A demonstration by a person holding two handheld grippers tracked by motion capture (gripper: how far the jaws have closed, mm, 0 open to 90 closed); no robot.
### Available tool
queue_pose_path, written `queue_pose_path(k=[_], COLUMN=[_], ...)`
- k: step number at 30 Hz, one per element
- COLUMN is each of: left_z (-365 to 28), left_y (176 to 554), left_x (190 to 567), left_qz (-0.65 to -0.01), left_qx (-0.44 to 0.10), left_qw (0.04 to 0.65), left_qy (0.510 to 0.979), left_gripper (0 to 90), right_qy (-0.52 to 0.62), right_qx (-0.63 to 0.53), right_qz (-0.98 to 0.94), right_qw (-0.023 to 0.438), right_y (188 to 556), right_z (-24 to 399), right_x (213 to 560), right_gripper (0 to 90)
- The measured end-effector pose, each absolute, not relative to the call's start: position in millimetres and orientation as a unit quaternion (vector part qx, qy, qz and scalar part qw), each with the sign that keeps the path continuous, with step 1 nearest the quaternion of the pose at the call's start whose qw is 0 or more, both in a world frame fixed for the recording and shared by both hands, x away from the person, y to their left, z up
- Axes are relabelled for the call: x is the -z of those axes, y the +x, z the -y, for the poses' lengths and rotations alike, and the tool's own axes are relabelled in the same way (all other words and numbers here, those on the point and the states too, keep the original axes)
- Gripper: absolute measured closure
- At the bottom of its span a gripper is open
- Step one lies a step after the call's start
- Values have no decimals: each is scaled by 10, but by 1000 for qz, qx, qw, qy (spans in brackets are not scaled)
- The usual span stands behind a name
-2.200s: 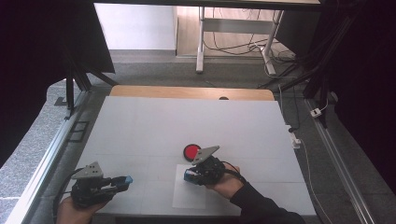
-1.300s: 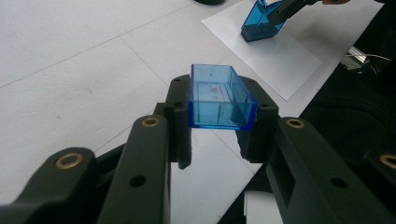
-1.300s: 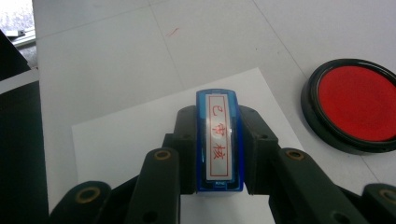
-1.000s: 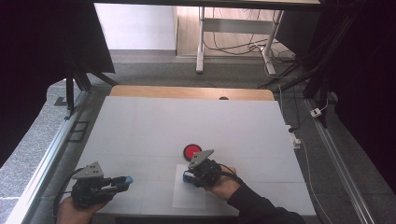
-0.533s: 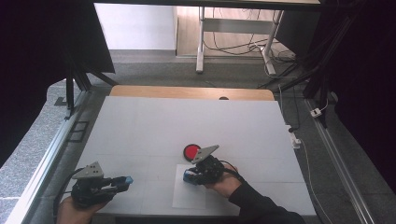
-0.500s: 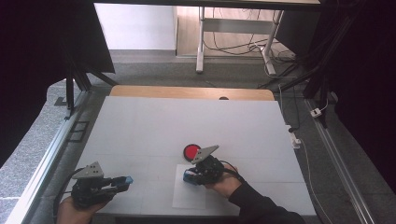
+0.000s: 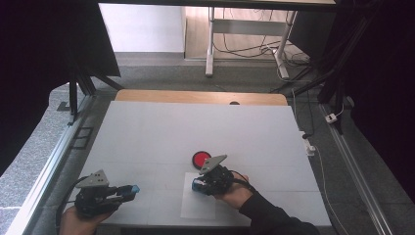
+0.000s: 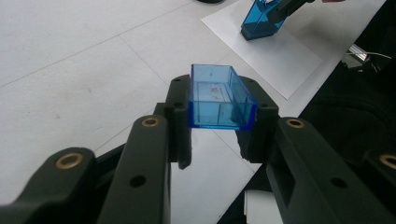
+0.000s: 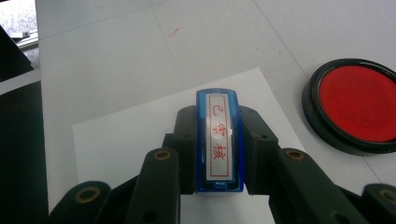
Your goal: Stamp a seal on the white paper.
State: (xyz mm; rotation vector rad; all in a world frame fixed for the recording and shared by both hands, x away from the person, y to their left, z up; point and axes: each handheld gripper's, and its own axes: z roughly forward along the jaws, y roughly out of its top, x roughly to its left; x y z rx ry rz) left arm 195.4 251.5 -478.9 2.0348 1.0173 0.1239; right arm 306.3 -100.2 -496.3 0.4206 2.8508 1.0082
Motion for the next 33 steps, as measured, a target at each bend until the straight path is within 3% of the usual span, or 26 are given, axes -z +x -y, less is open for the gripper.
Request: queue_pose_path(k=[33], left_z=[-2507], left_y=[1954], left_x=[4790], left_qz=[-401], left_qx=[-48], left_qw=[417], left_qy=[814], left_gripper=[684], right_qy=[152], right_qx=[-354], right_qz=[-922], right_qw=[33], right_y=[3094], right_z=[1069], right_x=[4826], right_gripper=[705])
